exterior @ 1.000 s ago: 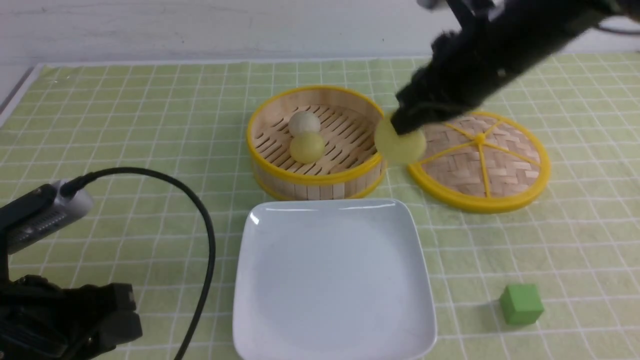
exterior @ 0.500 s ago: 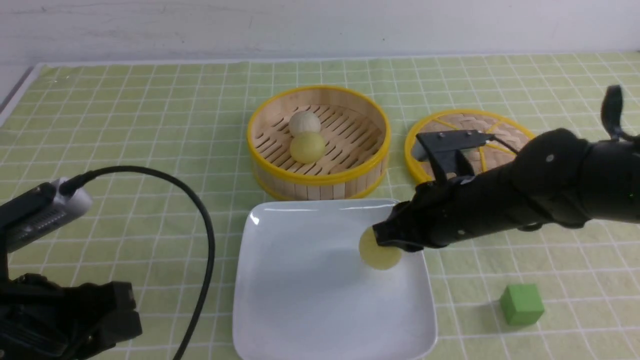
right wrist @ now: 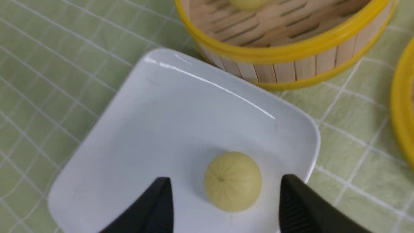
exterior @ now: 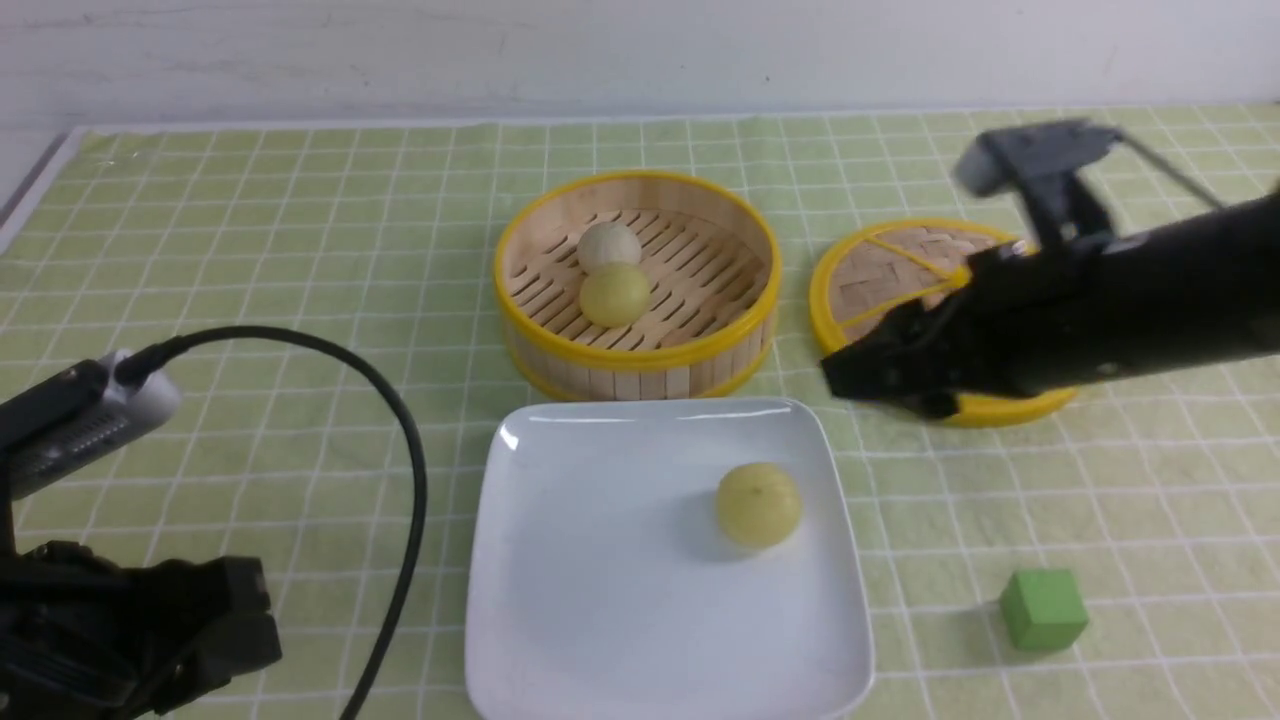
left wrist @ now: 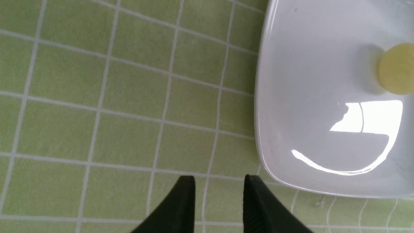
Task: Put the steamed buns into the plate on the green tablecloth.
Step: 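Reach into the bamboo steamer and grasp a bun with the left gripper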
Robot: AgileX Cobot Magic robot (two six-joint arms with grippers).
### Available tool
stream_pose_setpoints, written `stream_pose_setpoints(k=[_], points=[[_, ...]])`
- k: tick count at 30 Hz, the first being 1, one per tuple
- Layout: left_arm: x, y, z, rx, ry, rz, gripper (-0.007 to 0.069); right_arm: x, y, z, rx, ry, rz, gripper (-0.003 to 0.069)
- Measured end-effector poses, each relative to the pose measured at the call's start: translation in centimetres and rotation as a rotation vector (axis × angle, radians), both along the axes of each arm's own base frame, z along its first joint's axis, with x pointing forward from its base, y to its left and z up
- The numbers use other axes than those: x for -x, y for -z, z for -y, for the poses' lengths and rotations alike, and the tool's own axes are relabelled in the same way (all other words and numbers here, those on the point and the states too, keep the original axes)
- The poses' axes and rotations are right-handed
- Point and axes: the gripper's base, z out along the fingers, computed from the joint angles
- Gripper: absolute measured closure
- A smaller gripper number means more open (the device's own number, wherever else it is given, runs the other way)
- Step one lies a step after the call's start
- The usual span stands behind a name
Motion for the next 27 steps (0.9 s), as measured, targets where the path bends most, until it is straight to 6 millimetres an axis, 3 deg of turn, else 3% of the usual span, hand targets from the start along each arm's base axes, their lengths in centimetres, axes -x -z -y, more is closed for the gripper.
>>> stream_pose_setpoints(k=[1, 2, 3, 4, 5, 7, 9, 11, 13, 14, 16, 19, 22, 27], points=[[0.0, 0.0, 0.0, 0.000, -0.001, 0.001, 0.0393, 0.5, -0.6, 0.4, -0.001, 0.000, 0.006, 0.0273], [-0.1, 0.0, -0.1, -0.006, -0.002, 0.005, 0.0424, 2.9, -3.2, 2.2, -0.004, 0.006, 0.031, 0.0382], [-0.1, 0.1, -0.1, -0.010, -0.001, 0.002, 0.0445, 4.4, -4.3, 3.2, 0.010, 0.010, 0.035, 0.0449], [-0.1, 0.1, -0.1, -0.013, 0.000, 0.000, 0.0452, 4.8, -4.4, 3.5, 0.024, 0.007, 0.028, 0.0462], [-0.4, 0.2, -0.1, -0.023, 0.005, -0.018, 0.0519, 7.3, -5.7, 4.9, 0.067, 0.012, 0.025, 0.0568], [-1.1, -0.1, -0.1, -0.031, 0.017, -0.049, 0.0587, 10.2, -6.7, 6.1, 0.131, 0.018, 0.019, 0.0657], [-2.4, -0.9, 0.1, -0.029, 0.030, -0.076, 0.0618, 13.5, -7.2, 7.3, 0.199, 0.036, 0.026, 0.0672], [-3.2, -1.4, 0.2, -0.021, 0.036, -0.086, 0.0622, 14.8, -7.3, 7.6, 0.212, 0.053, 0.037, 0.0673], [-6.1, -2.9, 1.1, -0.018, 0.090, -0.086, 0.0622, 17.4, -6.6, 8.2, 0.199, 0.100, 0.090, 0.0673], [-6.3, -3.0, 1.2, -0.020, 0.097, -0.087, 0.0622, 17.7, -6.6, 8.2, 0.195, 0.108, 0.107, 0.0673], [-8.7, -3.6, 3.2, -0.034, 0.188, -0.095, 0.0622, 18.8, -5.0, 8.5, 0.180, 0.141, 0.156, 0.0673], [-11.4, -4.2, 5.3, -0.069, 0.267, -0.086, 0.0622, 18.9, -3.1, 8.7, 0.188, 0.163, 0.154, 0.0673], [-15.3, -5.7, 8.4, -0.084, 0.294, -0.046, 0.0615, 18.8, -0.2, 8.8, 0.211, 0.164, 0.085, 0.0673], [-21.1, -6.9, 11.8, -0.072, 0.264, 0.006, 0.0520, 18.5, 0.6, 8.9, 0.219, 0.175, 0.081, 0.0670]])
